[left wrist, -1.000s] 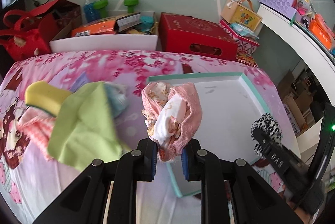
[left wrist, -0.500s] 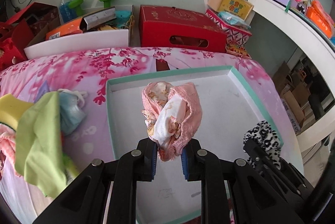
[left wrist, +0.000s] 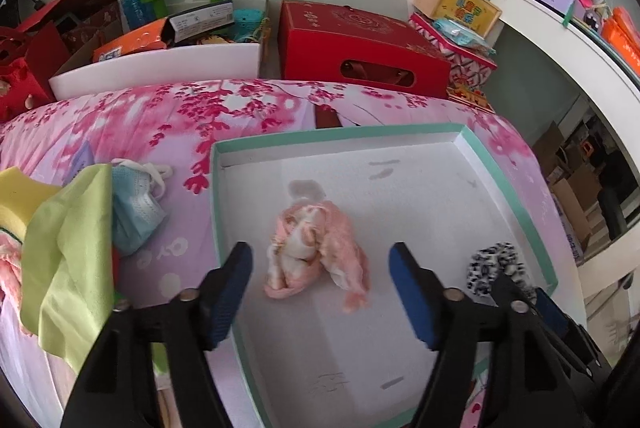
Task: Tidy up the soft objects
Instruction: 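Carry the pink socks and leopard scrunchie into the white tray and release both, then move both tools back toward the remaining soft items, then grasp the pink zigzag towel with the left tool while the right tool grasps the green cloth, then lift the pink towel with the left tool while the right tool lifts the green cloth, then carry the pink towel and green cloth over the white tray with both tools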
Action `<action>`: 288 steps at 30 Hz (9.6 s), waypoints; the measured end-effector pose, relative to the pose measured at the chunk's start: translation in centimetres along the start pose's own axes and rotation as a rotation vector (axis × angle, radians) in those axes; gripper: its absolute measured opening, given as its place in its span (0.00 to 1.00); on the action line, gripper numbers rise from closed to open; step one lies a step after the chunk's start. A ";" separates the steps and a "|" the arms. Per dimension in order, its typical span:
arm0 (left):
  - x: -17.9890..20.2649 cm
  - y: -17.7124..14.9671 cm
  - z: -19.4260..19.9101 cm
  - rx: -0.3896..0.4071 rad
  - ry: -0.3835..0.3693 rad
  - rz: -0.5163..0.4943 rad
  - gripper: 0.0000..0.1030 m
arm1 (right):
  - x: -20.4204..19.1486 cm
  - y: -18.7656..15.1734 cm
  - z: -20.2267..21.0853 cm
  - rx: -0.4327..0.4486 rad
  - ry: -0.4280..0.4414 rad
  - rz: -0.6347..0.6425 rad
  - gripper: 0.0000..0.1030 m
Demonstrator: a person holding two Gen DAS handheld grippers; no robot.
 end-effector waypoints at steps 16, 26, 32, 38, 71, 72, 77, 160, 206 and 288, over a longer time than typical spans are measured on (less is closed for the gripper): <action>-2.4 0.7 0.0 0.027 0.079 0.069 0.95 | 0.1 0.2 0.5 0.025 0.004 0.030 0.95; -4.2 1.6 1.4 0.085 0.135 0.113 0.95 | -0.2 0.8 1.4 0.075 -0.002 0.041 1.00; -4.7 1.8 2.2 0.112 0.154 0.109 0.95 | 0.0 0.5 1.1 0.053 0.028 0.003 1.00; -4.7 1.8 3.1 0.120 0.151 0.107 0.95 | -0.8 0.7 1.7 0.064 0.054 0.016 1.00; -21.7 2.5 14.8 0.287 0.365 0.367 0.95 | -19.9 -1.5 6.1 -0.019 0.353 0.361 1.00; -22.2 2.4 14.9 0.284 0.370 0.371 0.95 | -20.7 -1.7 6.2 -0.017 0.366 0.380 1.00; -23.9 2.2 15.7 0.285 0.375 0.392 0.95 | -22.5 -2.5 6.3 -0.030 0.401 0.416 1.00; -29.3 2.4 7.0 0.133 0.068 0.470 0.08 | -29.9 -3.5 1.1 0.013 0.395 0.503 0.56; -33.9 1.8 9.6 0.150 0.197 0.550 0.08 | -27.0 -2.1 1.3 0.008 0.487 0.354 0.29; -5.7 4.3 13.2 0.287 -0.192 0.066 0.09 | -1.9 5.2 11.3 0.447 0.271 -0.107 0.03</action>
Point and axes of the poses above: each gripper's, at about its wrist camera, not at the fingertips, and z roughly against the way its jaws point, x to its right, y to its top, the point moved 7 cm from there along -z, roughly the way its jaws point, and after that the axes turned 12 degrees about z, right-handed, at the moved point
